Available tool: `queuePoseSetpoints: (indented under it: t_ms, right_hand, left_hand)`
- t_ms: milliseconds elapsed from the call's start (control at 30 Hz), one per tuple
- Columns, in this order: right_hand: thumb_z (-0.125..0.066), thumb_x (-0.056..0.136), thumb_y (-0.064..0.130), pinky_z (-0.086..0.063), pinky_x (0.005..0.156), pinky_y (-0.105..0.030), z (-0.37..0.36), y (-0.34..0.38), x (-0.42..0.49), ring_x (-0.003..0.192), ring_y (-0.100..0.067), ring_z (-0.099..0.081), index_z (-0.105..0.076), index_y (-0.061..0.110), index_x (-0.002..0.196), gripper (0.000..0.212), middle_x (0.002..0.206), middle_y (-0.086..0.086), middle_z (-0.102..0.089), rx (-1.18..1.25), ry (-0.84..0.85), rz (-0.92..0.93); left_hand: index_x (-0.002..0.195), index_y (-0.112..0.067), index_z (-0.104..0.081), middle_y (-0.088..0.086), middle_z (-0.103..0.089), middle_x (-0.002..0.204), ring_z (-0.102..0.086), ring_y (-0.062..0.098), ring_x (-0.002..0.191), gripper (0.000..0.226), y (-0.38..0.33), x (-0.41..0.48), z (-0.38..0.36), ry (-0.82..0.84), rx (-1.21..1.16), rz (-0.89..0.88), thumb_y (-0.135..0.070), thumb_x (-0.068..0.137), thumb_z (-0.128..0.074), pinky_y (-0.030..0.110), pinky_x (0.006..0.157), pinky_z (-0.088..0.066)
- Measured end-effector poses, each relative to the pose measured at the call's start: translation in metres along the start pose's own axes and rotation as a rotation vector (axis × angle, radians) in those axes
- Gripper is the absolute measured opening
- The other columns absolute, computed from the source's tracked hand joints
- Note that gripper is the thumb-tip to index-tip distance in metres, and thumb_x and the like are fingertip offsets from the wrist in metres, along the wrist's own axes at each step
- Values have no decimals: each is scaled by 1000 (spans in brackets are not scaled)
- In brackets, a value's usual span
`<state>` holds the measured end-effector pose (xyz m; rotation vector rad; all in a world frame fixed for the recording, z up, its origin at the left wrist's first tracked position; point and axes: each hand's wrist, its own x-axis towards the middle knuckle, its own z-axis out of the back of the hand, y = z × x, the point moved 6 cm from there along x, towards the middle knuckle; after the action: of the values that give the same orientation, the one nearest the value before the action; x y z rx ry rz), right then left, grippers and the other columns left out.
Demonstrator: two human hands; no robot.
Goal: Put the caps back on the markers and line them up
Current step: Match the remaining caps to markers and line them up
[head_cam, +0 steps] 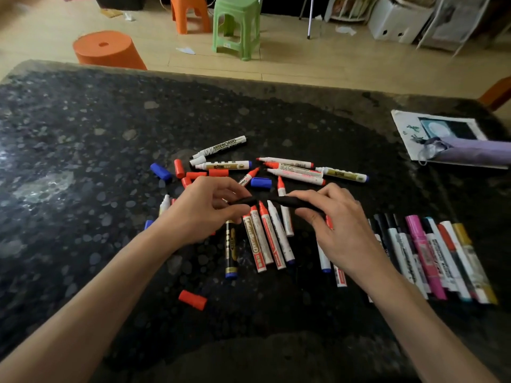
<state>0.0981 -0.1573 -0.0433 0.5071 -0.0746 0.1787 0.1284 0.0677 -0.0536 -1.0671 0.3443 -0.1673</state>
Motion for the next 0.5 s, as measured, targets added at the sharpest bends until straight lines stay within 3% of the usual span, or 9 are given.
queuePoseSetpoints:
  t_ms: [267, 500]
  right_hand:
    - [-58, 98, 36, -35, 85, -33, -5, 15, -2, 96, -10, -45, -68, 39, 131, 35, 97, 11, -49, -96, -24, 88]
    - [-53, 100, 35, -29, 74, -30, 0, 27, -5, 85, -12, -50, -69, 29, 132, 36, 88, 11, -58, -142, -129, 178]
  left_hand:
    - [110, -24, -75, -10, -78, 96, -73, 0, 88, 22, -11, -1, -11, 33, 27, -68, -19, 89, -77, 15, 84, -56]
    - [114, -22, -77, -12, -78, 97, -74, 0, 91, 25, -19, -7, -8, -74, 14, -154, -15, 90, -76, 24, 89, -59]
